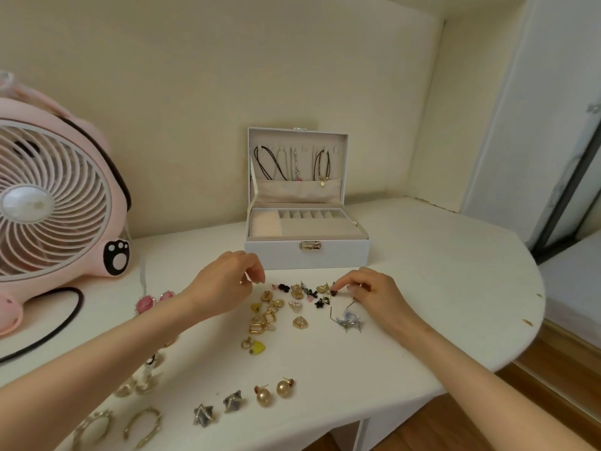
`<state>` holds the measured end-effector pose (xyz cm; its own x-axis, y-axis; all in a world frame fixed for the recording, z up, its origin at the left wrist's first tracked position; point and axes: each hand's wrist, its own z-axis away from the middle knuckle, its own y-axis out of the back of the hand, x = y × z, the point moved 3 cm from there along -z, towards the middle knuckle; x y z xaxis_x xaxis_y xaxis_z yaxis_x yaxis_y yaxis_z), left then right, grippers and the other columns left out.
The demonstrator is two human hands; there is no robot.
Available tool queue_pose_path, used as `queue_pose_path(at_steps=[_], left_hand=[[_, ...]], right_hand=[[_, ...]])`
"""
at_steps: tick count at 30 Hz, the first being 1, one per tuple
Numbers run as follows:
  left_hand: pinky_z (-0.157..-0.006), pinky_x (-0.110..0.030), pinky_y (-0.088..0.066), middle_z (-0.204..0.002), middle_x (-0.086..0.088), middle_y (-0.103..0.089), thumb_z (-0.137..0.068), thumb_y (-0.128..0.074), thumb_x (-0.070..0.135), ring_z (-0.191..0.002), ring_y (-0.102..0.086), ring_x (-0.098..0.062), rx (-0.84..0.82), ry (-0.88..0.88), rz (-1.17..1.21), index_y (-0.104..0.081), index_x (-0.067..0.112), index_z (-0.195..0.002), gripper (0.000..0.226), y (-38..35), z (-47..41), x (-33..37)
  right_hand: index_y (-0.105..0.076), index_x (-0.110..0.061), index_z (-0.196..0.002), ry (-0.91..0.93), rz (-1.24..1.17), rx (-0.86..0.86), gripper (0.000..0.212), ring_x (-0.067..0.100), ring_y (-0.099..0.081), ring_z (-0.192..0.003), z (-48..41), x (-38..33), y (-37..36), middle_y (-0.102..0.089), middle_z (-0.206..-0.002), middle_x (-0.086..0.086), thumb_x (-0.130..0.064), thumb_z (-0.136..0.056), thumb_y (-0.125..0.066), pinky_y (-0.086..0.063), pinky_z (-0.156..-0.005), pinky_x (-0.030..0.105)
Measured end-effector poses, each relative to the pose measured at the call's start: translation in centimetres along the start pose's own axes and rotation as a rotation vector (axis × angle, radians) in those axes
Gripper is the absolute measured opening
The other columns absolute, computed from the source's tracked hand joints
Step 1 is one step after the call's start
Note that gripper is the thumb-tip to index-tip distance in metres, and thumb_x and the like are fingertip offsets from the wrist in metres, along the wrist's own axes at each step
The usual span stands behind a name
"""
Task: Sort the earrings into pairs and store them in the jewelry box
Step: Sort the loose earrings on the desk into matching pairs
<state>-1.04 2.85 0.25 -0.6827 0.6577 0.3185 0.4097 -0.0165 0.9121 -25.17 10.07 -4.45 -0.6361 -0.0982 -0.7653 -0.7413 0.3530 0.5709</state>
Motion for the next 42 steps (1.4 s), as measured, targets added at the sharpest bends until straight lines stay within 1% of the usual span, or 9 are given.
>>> queue_pose_path(at_steps=[4,8,12,20,26,31,34,38,42], left_hand=[[-0.077,-0.022,-0.044,-0.094,0.010,-0.055,-0.088,-0.053,0.010,-0.088,-0.049,-0.008,-0.043,-0.011,-0.055,-0.053,0.027,-0.088,0.017,0.0,0.1,-0.3],[-0.073,-0.020,-0.043,-0.092,0.009,-0.059,-0.088,-0.056,0.017,-0.083,-0.051,-0.009,-0.110,0.023,-0.013,-0.056,0.025,-0.087,0.008,0.0,0.1,-0.4],[-0.065,-0.011,-0.038,-0.088,0.009,-0.060,-0.088,-0.056,0.015,-0.080,-0.053,-0.007,-0.131,0.010,0.044,-0.058,0.022,-0.087,0.007,0.3,0.4,-0.1],[-0.075,-0.020,-0.043,-0.093,0.008,-0.060,-0.084,-0.065,0.021,-0.085,-0.051,-0.008,-0.260,-0.005,-0.013,-0.063,0.021,-0.095,0.011,0.0,1.3,0.0],[-0.074,-0.023,-0.042,-0.089,0.007,-0.057,-0.083,-0.066,0.021,-0.083,-0.050,-0.010,-0.275,-0.011,-0.021,-0.057,0.022,-0.083,0.009,0.1,1.5,-0.1],[-0.074,-0.019,-0.042,-0.089,0.009,-0.058,-0.083,-0.066,0.024,-0.080,-0.049,-0.006,-0.295,-0.027,0.014,-0.064,0.024,-0.090,0.007,-0.4,1.7,0.1],[-0.072,-0.018,-0.042,-0.088,0.010,-0.060,-0.083,-0.066,0.022,-0.076,-0.048,-0.001,-0.271,-0.032,0.041,-0.061,0.026,-0.082,0.006,-0.8,1.7,0.2],[-0.072,-0.018,-0.041,-0.089,0.010,-0.061,-0.086,-0.062,0.020,-0.075,-0.049,-0.001,-0.247,-0.030,0.031,-0.059,0.024,-0.084,0.005,-0.7,1.9,0.1],[-0.071,-0.022,-0.042,-0.091,0.003,-0.064,-0.084,-0.065,0.024,-0.078,-0.052,-0.009,-0.280,-0.018,0.064,-0.059,0.023,-0.083,0.007,0.6,2.5,0.2]], right_hand=[[-0.070,-0.028,-0.079,-0.029,-0.155,0.049,0.040,0.014,-0.037,-0.059,0.2,0.1,0.5,-0.048,-0.068,0.000,0.005,-0.087,-0.049,-0.030,-0.055,0.018],[-0.071,-0.037,-0.080,0.001,-0.122,0.011,0.047,0.007,-0.041,-0.059,0.2,0.1,0.2,-0.053,-0.074,-0.001,0.005,-0.087,-0.050,-0.032,-0.058,0.015],[-0.072,-0.039,-0.072,0.020,-0.111,0.008,0.050,0.023,-0.049,-0.072,0.0,0.2,0.3,-0.061,-0.087,0.009,0.005,-0.087,-0.052,-0.033,-0.063,0.020],[-0.074,-0.035,-0.072,0.053,-0.114,-0.003,0.047,0.034,-0.052,-0.084,0.0,0.6,0.2,-0.064,-0.090,0.009,0.005,-0.086,-0.053,-0.035,-0.069,0.027],[-0.072,-0.038,-0.074,0.054,-0.105,0.000,0.047,0.034,-0.055,-0.087,0.0,0.7,0.1,-0.067,-0.092,0.003,0.004,-0.086,-0.055,-0.038,-0.073,0.030],[-0.074,-0.033,-0.077,0.028,-0.082,-0.025,0.041,0.033,-0.057,-0.091,0.0,0.6,0.1,-0.068,-0.093,-0.003,0.003,-0.086,-0.055,-0.045,-0.083,0.037],[-0.074,-0.034,-0.075,0.016,-0.084,-0.025,0.042,0.032,-0.058,-0.091,0.1,0.7,0.1,-0.070,-0.094,-0.004,0.002,-0.085,-0.056,-0.046,-0.084,0.038],[-0.073,-0.039,-0.071,0.010,-0.086,-0.022,0.045,0.030,-0.059,-0.089,0.2,0.6,0.1,-0.071,-0.092,-0.004,0.001,-0.084,-0.058,-0.046,-0.080,0.034],[-0.070,-0.042,-0.084,0.019,-0.036,-0.057,0.048,0.019,-0.057,-0.084,0.3,0.4,0.1,-0.066,-0.091,-0.008,0.002,-0.088,-0.052,-0.041,-0.079,0.031]])
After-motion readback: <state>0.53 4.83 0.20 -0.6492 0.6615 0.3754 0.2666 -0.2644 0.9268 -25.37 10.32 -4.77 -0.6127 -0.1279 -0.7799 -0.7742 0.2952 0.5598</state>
